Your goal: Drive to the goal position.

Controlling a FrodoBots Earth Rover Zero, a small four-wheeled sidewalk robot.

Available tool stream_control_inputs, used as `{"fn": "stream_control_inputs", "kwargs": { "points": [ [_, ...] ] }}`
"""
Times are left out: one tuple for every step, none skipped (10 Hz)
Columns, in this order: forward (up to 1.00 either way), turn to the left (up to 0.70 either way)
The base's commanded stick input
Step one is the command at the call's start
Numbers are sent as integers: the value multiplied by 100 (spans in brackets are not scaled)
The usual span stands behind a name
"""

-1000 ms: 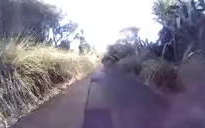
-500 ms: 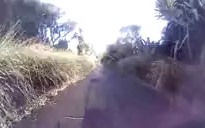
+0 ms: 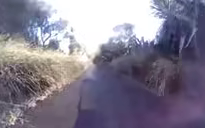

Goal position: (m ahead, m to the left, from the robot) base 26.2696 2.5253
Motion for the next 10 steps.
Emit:
{"fn": "stream_control_inputs", "kwargs": {
  "points": [
    [100, 0],
    [100, 0],
    [100, 0],
    [100, 0],
    [100, 0],
    [100, 0],
    [100, 0],
    [100, 0],
    [100, 0],
    [100, 0]
  ]
}}
